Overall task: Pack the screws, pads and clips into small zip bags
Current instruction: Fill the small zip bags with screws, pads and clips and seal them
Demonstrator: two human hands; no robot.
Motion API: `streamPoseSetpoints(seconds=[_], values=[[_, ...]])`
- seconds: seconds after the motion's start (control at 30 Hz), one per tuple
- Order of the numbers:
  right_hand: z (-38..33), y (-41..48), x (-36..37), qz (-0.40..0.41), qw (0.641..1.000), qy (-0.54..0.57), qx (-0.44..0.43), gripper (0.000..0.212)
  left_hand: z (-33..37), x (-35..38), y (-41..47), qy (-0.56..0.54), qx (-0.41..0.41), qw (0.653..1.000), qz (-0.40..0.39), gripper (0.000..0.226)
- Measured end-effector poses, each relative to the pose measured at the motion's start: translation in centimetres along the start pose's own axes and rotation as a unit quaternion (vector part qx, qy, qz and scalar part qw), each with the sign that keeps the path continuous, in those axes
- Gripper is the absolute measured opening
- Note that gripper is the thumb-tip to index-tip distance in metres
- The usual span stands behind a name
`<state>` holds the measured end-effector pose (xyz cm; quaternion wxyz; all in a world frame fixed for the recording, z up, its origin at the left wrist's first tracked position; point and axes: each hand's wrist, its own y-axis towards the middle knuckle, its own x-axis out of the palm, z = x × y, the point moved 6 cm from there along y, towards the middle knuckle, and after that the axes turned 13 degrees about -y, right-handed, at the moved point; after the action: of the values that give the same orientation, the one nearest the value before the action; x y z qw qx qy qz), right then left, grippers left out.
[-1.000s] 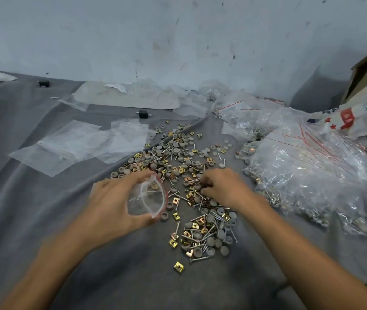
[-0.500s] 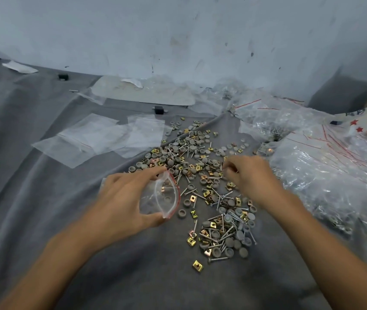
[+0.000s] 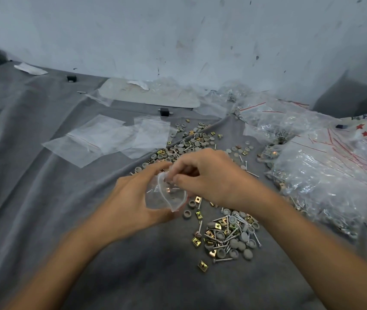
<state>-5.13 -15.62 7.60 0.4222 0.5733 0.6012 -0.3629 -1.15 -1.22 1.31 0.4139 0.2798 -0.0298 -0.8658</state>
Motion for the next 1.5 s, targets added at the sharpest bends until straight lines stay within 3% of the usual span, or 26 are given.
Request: streamPoseSetpoints(seconds=[0.27,0.47,0.57,0.73,0.9,1.17,1.3,1.37,1.43,1.5], values=[[-0.1,-0.3,-1.6,0.02,0.987,0.16,-0.017,0.006,0.0,-0.6,-0.2,-0.043,-0.007,0.999,0.013,0.089],[2.0,-0.4,-3.8,0.064,0.984,0.169,0.005,0.009,-0.1,-0.8,-0.5,-0.018,-0.039,0.999,0.012,0.097],[6.5,-0.2,-5.0,0.08,0.991,0.069,0.076,0.009,0.1,-0.9,-0.6,-0.01,-0.048,0.999,0.008,0.099],[12.8,-0.2,-0.9,-0.048,0.976,-0.139,0.16,0.021,0.5,-1.0,-0.6,-0.015,-0.054,0.998,0.014,0.098],[14.1,0.0,2.8,-0.095,0.967,-0.213,0.101,0.03,0.3,-1.0,-0.7,-0.023,-0.064,0.998,0.005,0.099],[14.0,0.1,3.7,-0.047,0.925,-0.377,-0.012,0.023,-0.1,-1.0,-0.6,-0.023,-0.067,0.998,0.003,0.097],[14.7,-0.1,2.8,-0.051,0.942,-0.33,0.041,0.028,-0.4,-1.0,-0.6,-0.018,-0.071,0.997,0.001,0.099],[13.6,-0.4,1.2,-0.003,0.962,-0.268,0.048,0.027,-0.5,-0.9,-0.5,-0.014,-0.07,0.997,-0.001,0.098],[10.8,-0.9,-0.8,0.068,0.989,-0.126,0.033,0.021,-0.7,-0.7,-0.3,-0.003,-0.07,0.998,-0.005,0.096],[7.0,-1.1,-1.7,0.076,0.997,0.025,-0.01,0.014,-0.8,-0.5,-0.2,0.002,-0.069,0.998,-0.005,0.095]])
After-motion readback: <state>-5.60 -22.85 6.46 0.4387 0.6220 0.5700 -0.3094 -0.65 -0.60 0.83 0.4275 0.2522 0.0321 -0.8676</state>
